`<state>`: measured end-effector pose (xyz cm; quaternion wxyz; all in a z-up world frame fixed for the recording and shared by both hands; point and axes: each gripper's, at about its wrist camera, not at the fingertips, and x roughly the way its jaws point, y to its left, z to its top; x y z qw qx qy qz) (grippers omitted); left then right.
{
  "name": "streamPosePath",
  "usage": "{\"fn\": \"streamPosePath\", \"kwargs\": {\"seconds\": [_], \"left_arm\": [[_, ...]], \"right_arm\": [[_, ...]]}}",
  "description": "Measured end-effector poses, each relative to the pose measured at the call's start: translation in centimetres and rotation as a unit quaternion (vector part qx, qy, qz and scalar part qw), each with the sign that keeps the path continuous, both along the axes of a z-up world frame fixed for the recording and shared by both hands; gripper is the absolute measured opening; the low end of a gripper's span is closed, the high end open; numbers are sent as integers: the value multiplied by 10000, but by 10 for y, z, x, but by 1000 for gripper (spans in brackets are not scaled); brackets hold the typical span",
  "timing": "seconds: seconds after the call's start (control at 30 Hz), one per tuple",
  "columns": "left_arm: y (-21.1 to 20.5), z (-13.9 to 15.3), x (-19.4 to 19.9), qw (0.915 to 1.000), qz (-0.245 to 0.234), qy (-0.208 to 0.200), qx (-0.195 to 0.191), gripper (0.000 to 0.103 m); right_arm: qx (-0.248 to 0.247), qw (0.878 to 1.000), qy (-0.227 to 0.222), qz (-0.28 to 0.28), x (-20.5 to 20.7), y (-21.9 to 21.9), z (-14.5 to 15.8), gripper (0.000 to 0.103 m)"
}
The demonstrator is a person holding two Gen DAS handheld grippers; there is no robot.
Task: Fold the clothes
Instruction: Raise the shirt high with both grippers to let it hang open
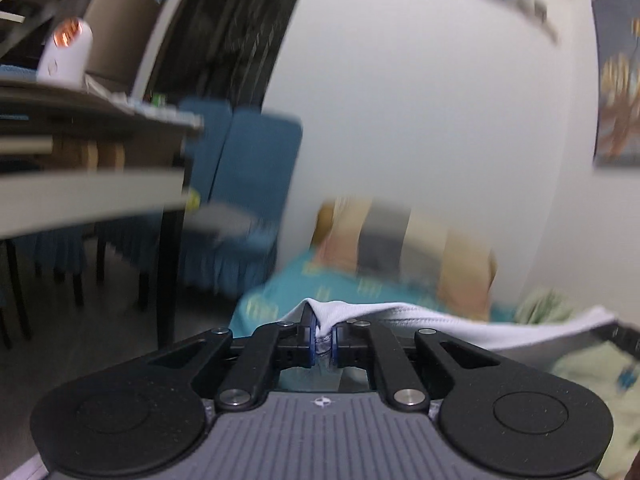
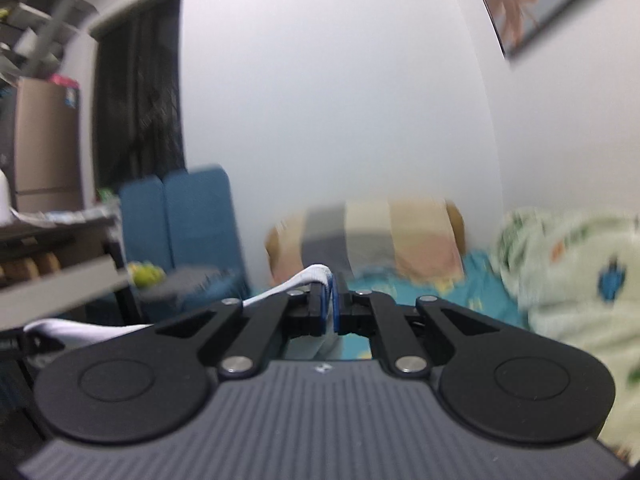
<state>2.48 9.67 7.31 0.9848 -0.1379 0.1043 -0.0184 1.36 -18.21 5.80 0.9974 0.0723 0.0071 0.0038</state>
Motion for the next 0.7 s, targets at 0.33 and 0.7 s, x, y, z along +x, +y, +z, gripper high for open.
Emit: {"fn": "streamPosePath", "kwargs": {"seconds": [0.33,0.7], "left_arm": [[32,209,-90,9849,-343,-1676,-248,7],[18,341,-223,9594,-766,-2711,-158,7]], "right_arm": [[-231,9878,-1522,211,-112,15,186,6],[-486,9674,-2482,106,-242,12,298,6]]}}
